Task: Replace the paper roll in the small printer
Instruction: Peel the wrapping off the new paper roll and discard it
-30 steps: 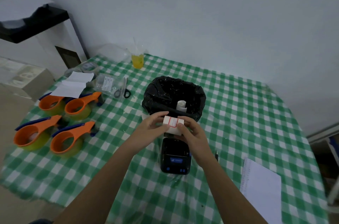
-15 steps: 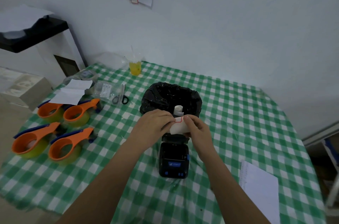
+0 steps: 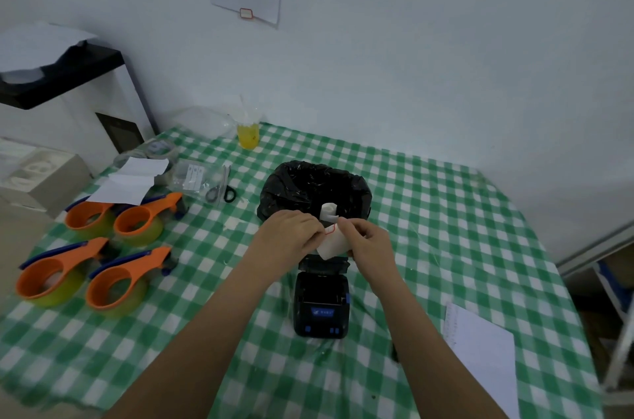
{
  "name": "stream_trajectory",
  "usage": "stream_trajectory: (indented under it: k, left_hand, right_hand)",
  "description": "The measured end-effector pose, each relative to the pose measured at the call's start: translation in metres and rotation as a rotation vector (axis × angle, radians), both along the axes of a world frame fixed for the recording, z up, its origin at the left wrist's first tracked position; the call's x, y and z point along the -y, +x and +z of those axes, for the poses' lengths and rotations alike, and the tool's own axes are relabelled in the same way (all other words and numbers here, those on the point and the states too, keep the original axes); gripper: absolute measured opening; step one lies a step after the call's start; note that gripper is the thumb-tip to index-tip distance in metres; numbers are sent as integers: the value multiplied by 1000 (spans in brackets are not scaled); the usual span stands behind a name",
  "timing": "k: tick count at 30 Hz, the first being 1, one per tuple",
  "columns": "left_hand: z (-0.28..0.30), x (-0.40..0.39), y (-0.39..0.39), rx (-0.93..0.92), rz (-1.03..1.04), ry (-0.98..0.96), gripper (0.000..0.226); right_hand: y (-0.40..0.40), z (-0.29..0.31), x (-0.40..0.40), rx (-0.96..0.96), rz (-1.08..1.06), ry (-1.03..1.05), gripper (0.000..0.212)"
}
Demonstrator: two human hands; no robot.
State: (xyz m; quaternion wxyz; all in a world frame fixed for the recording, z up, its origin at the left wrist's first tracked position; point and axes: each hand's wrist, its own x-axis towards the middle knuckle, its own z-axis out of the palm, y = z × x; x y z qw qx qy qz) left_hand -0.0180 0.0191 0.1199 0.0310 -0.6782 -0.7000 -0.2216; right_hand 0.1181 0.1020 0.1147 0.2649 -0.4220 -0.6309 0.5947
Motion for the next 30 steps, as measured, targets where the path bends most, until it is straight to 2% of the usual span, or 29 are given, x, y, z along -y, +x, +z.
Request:
stream_trajectory:
  k: [10,14,19,25,30]
  left_hand:
    - [-9,-2,4,64,18,47,31]
    - [-12,0,6,184,65,21,36]
    - [-12,3,2,339,99,-41,16]
    - [-5,5,-1,203,13,-83,19]
    - [1,5,3,111,-28,-44,39]
  right_hand:
    - [5,-1,1,8,-3,13,23]
    - [6,0,2,2,-3,3,22]
    - [8,2,1,-10,17,-34,22]
    - [7,-2,-1,50,45,55,27]
    - [7,0,-3,65,24,70,27]
